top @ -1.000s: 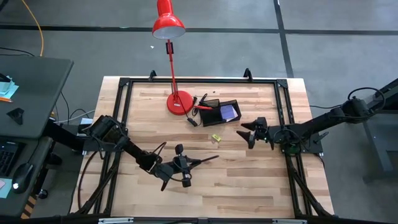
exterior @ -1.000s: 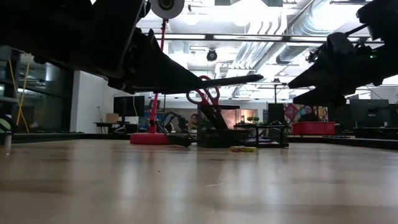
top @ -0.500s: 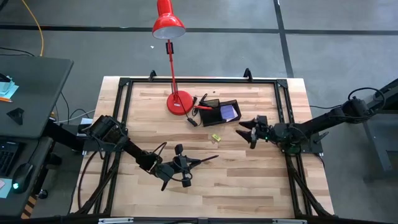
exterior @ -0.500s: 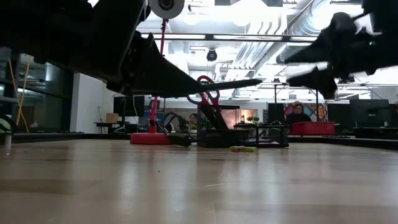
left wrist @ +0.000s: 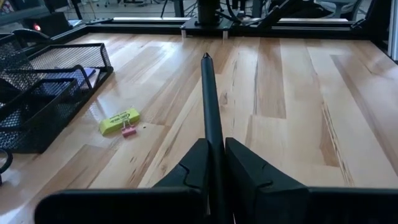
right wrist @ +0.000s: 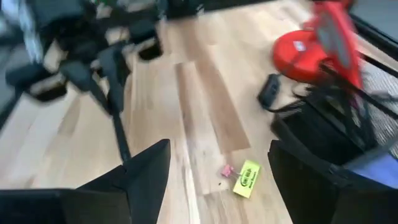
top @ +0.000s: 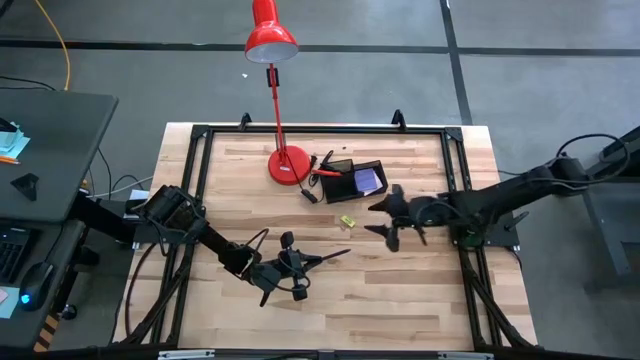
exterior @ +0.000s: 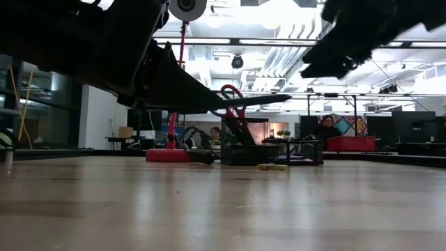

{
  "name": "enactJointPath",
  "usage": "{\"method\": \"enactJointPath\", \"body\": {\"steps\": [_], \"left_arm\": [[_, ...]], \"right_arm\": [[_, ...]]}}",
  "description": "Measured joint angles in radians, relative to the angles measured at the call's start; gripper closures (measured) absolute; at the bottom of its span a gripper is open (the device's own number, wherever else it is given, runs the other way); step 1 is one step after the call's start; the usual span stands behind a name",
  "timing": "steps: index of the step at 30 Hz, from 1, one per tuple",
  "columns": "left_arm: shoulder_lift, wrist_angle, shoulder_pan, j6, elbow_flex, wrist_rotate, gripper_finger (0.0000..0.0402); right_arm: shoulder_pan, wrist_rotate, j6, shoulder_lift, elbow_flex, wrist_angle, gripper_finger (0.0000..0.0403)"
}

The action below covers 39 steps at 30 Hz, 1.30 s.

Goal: Pick and place office supplies into organizer
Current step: Put the black pen into the black desk organizer

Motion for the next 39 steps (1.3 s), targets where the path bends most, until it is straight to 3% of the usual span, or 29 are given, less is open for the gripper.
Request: {"method": "enactJointPath", "body": {"steps": [7,16,21,28,32,39], "left_arm": [[0.000,-0.008,0.000,-0.016,0.000,0.000,0.0362],[0.000,-0.031,0.000,-0.027,0.000,-0.005,0.0380],[0.000,-0.045,0.000,-0.053,0.000,-0.008,0.0364],[0.000,-0.052,0.000,-0.060,0.000,-0.008,0.0375],[0.000,-0.055,0.000,-0.060,0.000,-0.008,0.0380],[0.000,-0.052,0.000,-0.075,0.000,-0.008,0.0360]], "right_arm": [[0.019,-0.179,-0.248,0.260,0.220,-0.099,0.0169],[0.022,-0.139,-0.277,0.533,0.515,-0.357,0.0217],[0.041,-0.156,-0.295,0.635,0.654,-0.459,0.0226],[0.087,-0.214,-0.302,0.704,0.730,-0.466,0.0201],[0.106,-0.147,-0.310,0.728,0.728,-0.465,0.0185],[0.101,-0.136,-0.340,0.748,0.728,-0.449,0.0184]]}}
